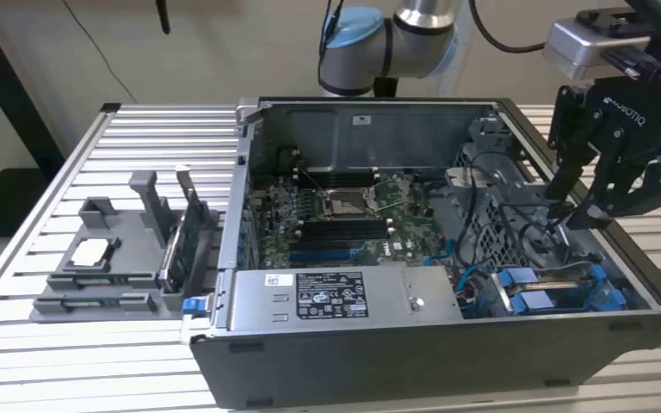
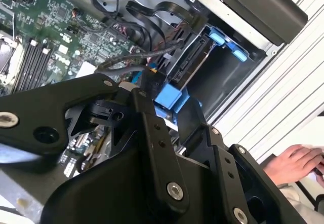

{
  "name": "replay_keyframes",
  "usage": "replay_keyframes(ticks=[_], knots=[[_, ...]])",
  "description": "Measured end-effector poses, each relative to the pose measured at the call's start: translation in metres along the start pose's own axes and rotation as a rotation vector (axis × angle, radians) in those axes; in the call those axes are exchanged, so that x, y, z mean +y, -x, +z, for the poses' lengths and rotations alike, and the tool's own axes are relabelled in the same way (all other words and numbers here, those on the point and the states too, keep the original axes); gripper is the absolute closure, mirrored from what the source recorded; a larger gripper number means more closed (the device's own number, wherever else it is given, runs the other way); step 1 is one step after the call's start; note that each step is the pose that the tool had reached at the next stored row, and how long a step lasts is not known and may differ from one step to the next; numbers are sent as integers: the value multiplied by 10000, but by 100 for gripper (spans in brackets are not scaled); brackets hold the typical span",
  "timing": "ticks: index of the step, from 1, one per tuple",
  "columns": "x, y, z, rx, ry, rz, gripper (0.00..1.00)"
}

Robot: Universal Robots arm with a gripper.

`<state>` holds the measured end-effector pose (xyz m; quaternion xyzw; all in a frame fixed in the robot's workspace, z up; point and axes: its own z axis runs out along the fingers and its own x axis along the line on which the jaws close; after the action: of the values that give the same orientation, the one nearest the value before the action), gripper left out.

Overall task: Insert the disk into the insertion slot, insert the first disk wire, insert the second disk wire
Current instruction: 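Insert the first disk wire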

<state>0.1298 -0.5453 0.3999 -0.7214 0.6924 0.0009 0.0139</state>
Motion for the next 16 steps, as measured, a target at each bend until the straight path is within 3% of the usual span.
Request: replay_keyframes(ticks=[4, 6, 12, 15, 16], knots=[[6, 18, 21, -5, -26, -310, 56], [8, 28, 30, -7, -41, -453, 69], [13, 39, 50, -15, -172, -671, 69], [13, 39, 51, -13, -189, -674, 71], [14, 39, 51, -13, -190, -673, 78]])
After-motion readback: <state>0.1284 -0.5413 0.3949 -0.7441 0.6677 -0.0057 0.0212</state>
